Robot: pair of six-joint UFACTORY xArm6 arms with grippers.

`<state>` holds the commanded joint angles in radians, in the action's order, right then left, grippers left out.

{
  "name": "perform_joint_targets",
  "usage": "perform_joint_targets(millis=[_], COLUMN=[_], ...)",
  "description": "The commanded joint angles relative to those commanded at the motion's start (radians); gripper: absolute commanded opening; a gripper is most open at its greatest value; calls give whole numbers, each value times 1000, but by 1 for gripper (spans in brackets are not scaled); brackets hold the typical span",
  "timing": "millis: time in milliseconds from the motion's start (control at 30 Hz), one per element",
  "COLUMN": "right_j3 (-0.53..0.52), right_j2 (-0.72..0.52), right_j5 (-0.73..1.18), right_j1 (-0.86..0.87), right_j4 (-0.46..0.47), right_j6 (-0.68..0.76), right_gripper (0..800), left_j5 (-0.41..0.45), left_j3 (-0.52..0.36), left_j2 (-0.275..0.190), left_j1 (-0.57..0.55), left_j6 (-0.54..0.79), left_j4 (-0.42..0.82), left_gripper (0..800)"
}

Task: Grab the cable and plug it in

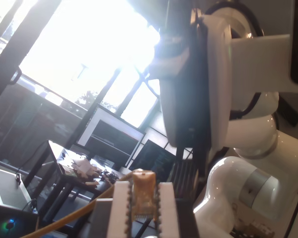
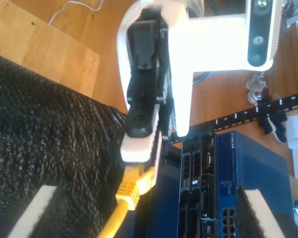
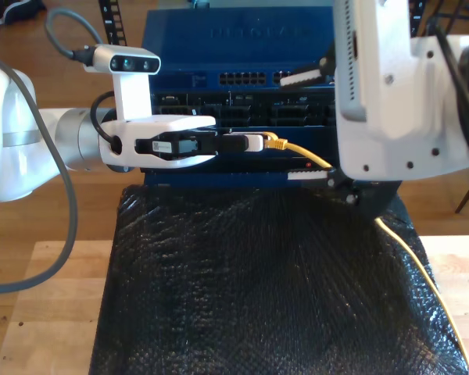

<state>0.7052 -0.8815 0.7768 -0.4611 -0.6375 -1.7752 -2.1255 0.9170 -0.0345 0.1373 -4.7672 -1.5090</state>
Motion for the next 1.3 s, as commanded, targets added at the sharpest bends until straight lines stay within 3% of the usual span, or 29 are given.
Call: perform_joint_targets(millis=[367,667,767,933,1300], right_j3=[-78,-84,-84,-86,-89], right_j2=[-41,-58,-61,-63,-61], right_j5=[-107,-137,-146,-152,-152], right_j1=[-64,-64,-64,-66,-95], right_j4=[3,2,2,0,0], right_j6=[-23,-23,-23,-17,-18], right_gripper=[753,728,692,502,496], left_j5=[-34,-58,-63,-83,-87], left_j3=[0,-8,-8,-9,-23], left_j2=[14,23,23,34,34], left_j1=[0,0,0,0,0], left_j6=[-20,-21,-21,-23,-55], left_j4=[-28,-29,-29,-29,-32], left_gripper=[3,3,3,3,3])
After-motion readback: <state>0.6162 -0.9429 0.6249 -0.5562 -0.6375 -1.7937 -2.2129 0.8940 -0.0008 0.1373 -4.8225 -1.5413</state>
